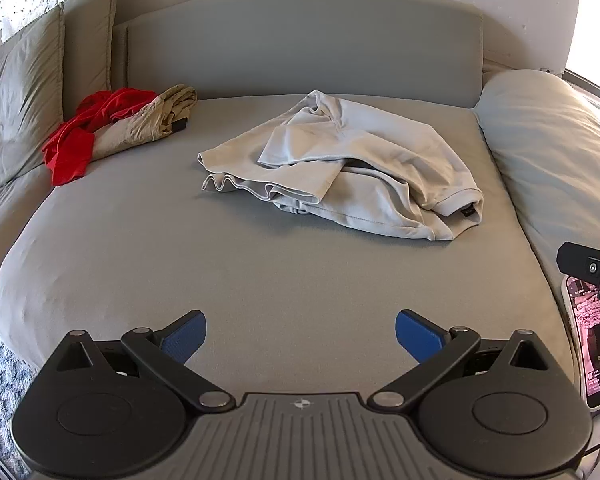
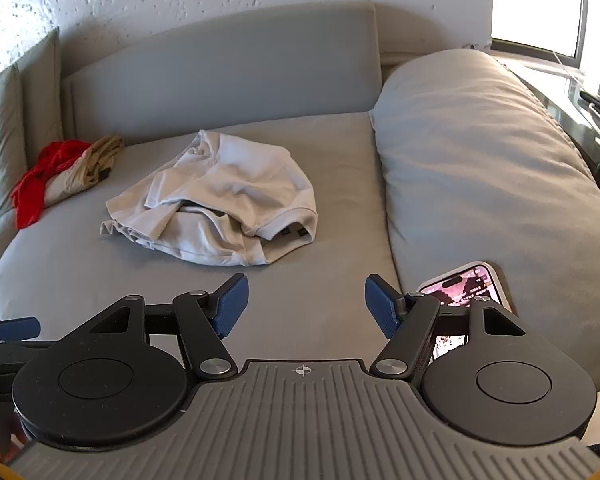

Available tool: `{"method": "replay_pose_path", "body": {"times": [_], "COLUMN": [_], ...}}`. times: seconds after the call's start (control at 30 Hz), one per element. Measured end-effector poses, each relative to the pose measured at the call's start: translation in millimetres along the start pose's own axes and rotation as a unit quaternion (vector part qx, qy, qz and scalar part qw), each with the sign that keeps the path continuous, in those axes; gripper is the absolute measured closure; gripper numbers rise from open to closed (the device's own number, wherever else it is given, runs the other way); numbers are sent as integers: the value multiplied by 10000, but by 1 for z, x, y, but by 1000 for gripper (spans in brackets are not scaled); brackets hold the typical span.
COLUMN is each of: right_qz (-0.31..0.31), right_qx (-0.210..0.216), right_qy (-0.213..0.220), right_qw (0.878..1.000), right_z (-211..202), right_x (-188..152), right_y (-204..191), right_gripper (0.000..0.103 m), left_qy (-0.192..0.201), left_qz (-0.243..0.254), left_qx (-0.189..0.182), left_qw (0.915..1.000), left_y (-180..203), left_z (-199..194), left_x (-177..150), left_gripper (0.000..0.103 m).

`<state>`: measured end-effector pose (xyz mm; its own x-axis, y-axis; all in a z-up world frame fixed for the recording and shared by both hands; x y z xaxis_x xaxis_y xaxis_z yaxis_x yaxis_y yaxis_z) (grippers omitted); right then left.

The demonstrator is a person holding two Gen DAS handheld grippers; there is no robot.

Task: Fold clothes
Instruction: 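Move both open grippers toward the crumpled white T-shirt on the sofa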

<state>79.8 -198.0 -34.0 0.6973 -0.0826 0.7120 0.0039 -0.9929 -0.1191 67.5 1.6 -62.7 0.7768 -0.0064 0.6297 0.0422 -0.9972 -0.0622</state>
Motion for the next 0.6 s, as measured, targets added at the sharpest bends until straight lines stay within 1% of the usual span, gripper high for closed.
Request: {"method": "replay_pose_path", "body": {"times": [0.2, 0.27, 0.3, 0.47, 0.6], "right_qz": [2, 42, 61, 247, 439], "right_qx": [28, 16, 10, -579, -1066], "right_qy": [18, 96, 135, 571, 972], "right_qw": [10000, 9999, 9999, 9964, 9886], "right_z": [0, 3, 4, 20, 38], "right_x": [1, 3, 4, 19, 26], "right_y": [1, 6, 8, 46, 85], "right_gripper": [32, 28, 27, 26, 25], "left_qy": [11, 76, 116, 270, 163], "left_qz": [-18, -64, -92, -295, -394], "left_qx": [7, -6, -16, -75, -190], "left_qw": [10000, 10000, 9999, 9992, 9989], "left_y": [-1, -2, -2, -2, 4], "left_z": [2, 4, 5, 15, 28], "left_x": [2, 5, 8, 18, 23], "left_gripper": [1, 1, 1, 1, 1]}}
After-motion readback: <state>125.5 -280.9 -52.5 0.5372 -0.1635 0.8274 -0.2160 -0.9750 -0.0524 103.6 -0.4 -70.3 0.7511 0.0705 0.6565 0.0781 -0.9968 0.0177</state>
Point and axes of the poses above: each gripper's, at about its wrist camera, not at the fingertips, and z roughly the way its jaws point, y to its right, x to its top, the point moved 5 cm from there along z, roughly the way its jaws point
